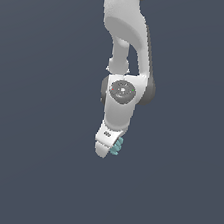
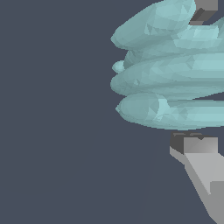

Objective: Pick up the object and move it to a goal position.

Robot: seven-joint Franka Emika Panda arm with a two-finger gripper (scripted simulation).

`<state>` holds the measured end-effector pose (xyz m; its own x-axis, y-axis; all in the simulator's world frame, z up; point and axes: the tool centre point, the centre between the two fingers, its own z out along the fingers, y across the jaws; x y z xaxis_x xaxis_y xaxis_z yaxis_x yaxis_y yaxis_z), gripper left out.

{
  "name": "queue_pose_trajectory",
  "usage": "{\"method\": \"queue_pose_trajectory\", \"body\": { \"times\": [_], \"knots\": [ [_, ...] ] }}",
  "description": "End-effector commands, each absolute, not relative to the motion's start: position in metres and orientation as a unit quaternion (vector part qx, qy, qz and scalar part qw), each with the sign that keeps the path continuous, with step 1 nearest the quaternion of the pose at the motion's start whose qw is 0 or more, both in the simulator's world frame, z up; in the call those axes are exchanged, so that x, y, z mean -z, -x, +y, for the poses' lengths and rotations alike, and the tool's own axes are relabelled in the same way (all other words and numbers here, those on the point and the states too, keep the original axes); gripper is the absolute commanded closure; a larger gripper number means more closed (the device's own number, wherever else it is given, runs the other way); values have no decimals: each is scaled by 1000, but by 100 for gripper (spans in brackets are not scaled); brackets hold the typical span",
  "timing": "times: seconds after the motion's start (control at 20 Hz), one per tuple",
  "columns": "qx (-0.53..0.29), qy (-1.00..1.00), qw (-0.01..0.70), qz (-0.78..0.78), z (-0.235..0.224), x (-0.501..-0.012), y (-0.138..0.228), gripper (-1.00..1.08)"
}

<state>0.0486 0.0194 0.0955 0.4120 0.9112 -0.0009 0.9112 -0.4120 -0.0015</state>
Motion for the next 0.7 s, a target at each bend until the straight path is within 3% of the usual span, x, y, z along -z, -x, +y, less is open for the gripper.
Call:
{"method": "queue_pose_trajectory", "body": {
  "times": [0.0,0.65],
  "knots": [
    [0,840,0,-542,17,-111,-46,108],
    [0,840,0,-543,-1,-237,-21,108]
  ]
}}
